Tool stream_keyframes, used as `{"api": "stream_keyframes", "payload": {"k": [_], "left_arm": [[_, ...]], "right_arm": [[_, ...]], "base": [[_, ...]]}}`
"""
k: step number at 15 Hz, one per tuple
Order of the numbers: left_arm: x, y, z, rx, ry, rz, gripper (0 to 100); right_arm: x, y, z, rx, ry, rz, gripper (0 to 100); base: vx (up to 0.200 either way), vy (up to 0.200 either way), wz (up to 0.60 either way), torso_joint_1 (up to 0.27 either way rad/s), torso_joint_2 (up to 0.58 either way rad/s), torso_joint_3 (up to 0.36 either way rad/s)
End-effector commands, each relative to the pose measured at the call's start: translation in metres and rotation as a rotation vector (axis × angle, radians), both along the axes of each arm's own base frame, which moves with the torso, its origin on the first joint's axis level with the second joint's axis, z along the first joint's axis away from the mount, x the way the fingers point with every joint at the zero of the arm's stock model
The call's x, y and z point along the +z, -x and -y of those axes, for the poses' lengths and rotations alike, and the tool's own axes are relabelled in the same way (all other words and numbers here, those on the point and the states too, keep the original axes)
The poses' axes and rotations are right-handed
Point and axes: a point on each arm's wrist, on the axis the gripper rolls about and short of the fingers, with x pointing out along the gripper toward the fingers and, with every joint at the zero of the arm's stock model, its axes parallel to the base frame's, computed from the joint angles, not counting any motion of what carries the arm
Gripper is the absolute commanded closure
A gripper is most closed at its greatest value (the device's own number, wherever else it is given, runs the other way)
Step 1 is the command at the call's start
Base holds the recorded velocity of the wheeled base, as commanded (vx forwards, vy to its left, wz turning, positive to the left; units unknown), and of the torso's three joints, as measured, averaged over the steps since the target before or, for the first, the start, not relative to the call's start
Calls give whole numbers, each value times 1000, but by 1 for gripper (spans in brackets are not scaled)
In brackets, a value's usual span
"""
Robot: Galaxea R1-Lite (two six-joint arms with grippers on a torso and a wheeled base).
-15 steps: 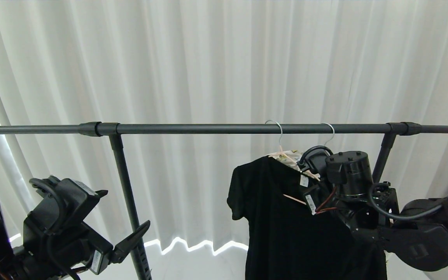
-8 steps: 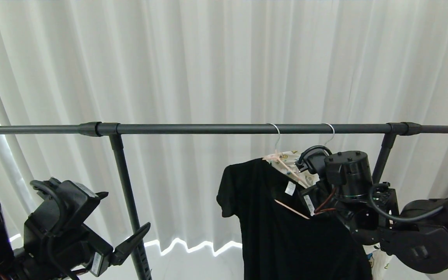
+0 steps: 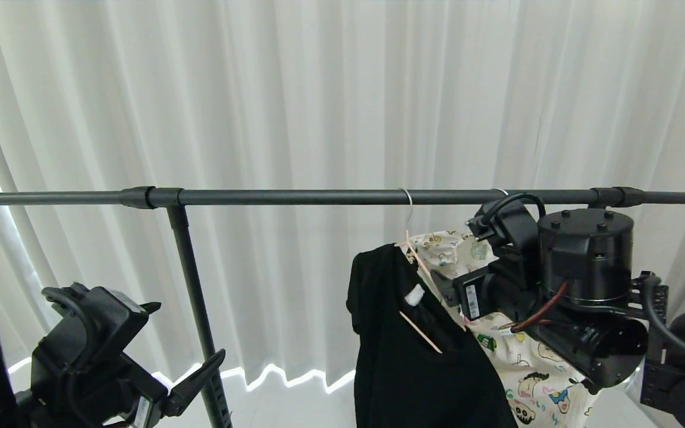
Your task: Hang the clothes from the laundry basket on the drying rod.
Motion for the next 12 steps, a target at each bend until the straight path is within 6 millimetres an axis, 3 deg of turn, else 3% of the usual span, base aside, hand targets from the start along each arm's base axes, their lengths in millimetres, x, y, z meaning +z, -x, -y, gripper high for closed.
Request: {"api": "stream_keyframes", "payload": {"k": [1,3,6,7,9,12], "left_arm": [[-1,1,-5,31,-2,0,0],[1,2,-9,56,3,13,0],[3,3,-15,97,1,30,0],[1,3,-21,137,-1,25,0],[2,2,-30,203,0,28,0],[-2,8,-41,282,-3,27,0]], "right_arm": [[16,7,8,0,-37,36,0],[24,9,17,-16,-59,54,0],[25,10,46,-81,10,70,0],[26,15,74,-135,98,77,0],[35,24,113,-235,184,82,0],[39,53,167,-406,264,32,0]], "base": [[0,0,0,0,0,0],[0,0,0,0,0,0],[0,0,0,0,0,0],[0,0,0,0,0,0],[0,0,0,0,0,0],[0,0,0,0,0,0]]}}
